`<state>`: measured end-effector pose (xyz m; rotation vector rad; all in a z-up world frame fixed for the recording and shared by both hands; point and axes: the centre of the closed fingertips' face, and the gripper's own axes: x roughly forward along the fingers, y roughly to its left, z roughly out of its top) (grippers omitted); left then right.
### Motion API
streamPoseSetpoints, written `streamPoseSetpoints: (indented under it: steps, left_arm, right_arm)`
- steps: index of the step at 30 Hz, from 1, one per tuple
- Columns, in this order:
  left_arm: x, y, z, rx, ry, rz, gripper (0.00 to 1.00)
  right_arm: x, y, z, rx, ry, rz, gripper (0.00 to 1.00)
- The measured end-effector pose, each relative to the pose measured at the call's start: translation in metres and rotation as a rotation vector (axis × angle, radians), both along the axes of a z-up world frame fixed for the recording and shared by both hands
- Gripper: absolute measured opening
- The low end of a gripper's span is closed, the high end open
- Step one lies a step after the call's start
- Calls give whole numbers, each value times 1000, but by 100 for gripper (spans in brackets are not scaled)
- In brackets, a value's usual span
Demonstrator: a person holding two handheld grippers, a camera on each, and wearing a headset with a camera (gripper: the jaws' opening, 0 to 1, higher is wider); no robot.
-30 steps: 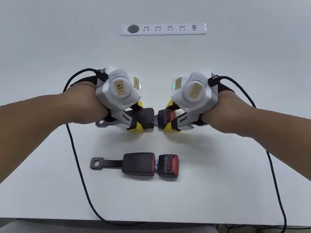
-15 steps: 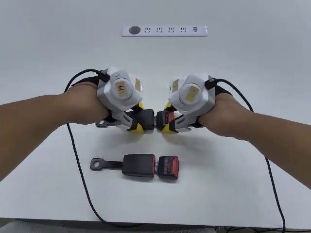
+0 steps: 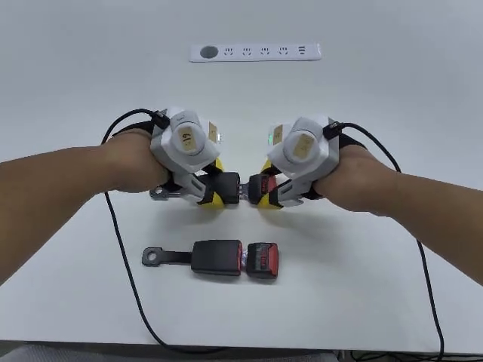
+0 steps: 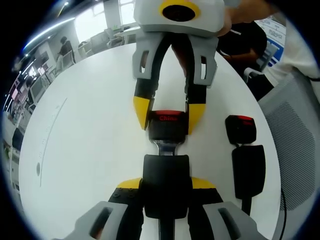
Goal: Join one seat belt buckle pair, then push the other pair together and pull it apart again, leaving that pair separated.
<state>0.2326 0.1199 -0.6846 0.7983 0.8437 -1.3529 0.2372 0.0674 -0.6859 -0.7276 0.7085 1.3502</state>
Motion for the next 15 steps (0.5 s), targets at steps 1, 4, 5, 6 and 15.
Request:
streamPoseSetpoints:
  steps: [1, 4, 5, 6, 15]
  left_arm:
    - [0, 0, 0, 0, 0, 0, 33]
    - [2, 1, -2, -1, -1, -4, 34]
    - [3, 1, -2, 0, -2, -5, 34]
    - [2, 1, -1, 1, -2, -4, 34]
    - [3, 1, -3, 8, 5, 1, 34]
  right_arm:
    - [0, -1, -1, -3, 0, -1, 32]
    - [1, 1, -1, 6, 3, 4, 32]
    - [1, 1, -2, 4, 2, 7, 32]
    - [1, 1, -2, 4, 0, 9, 32]
    - [0, -16, -2, 1, -6, -2, 33]
